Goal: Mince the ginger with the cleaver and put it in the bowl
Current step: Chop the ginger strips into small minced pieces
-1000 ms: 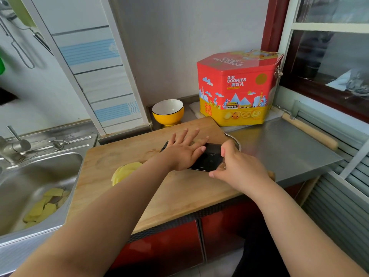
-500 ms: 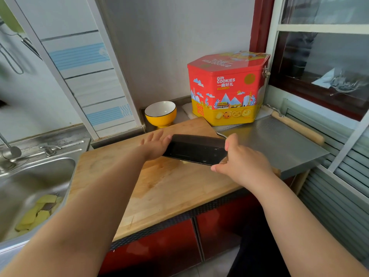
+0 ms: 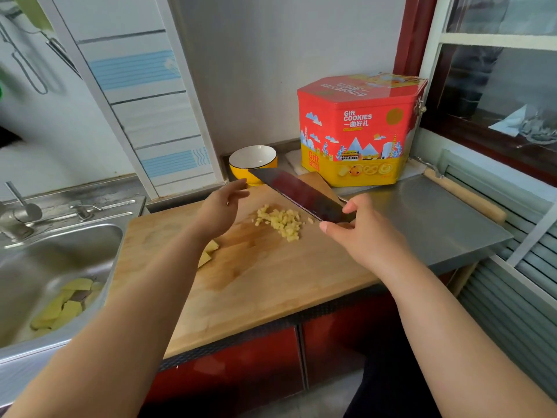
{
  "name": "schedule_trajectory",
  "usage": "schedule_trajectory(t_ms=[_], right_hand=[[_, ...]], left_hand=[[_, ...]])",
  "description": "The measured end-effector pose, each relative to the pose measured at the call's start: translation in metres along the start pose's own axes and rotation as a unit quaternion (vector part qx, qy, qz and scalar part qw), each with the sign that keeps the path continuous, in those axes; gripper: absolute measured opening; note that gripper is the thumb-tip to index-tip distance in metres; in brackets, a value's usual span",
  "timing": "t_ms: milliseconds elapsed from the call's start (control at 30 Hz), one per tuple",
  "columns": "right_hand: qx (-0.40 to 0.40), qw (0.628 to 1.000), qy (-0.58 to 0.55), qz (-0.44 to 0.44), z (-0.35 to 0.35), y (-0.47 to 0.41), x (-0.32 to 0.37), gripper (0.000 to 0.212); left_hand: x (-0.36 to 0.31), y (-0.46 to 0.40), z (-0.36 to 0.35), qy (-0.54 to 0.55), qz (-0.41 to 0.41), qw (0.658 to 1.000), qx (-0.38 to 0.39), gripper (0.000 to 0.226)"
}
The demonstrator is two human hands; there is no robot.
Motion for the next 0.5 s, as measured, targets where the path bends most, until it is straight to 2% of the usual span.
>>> schedule_trajectory(t_ms=[67,200,367,500], right_hand=[[0.013,0.999,-0.049,0.001,-0.009,-0.005,0.006,0.043],[0.085,0.984,-0.154,0.005,-0.033,-0.011,0.033,0.035],[0.191,0.971,-0.144,0.004,-0.075,-0.018,0.064,0.044],[0.207,0.975,-0.084,0.013,-0.093,-0.027,0.078,0.045]], left_hand=[[0.009,0.012,0.019,-0.018,-0.001,0.999,-0.030,0.047],[0.049,0.050,0.056,-0.094,0.071,0.990,-0.080,0.035],[0.100,0.092,0.051,-0.129,0.121,0.983,-0.053,0.054],[0.102,0.110,0.043,-0.197,0.088,0.971,-0.103,0.059]])
Point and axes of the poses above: each hand's wrist, its own y-axis away from the middle knuckle, its own z-axis out of the back of the hand, x = y × z, the point moved 8 cm from there along -y, towards the middle knuckle, and after that the axes turned 7 degrees about z, right-handed, at the moved point
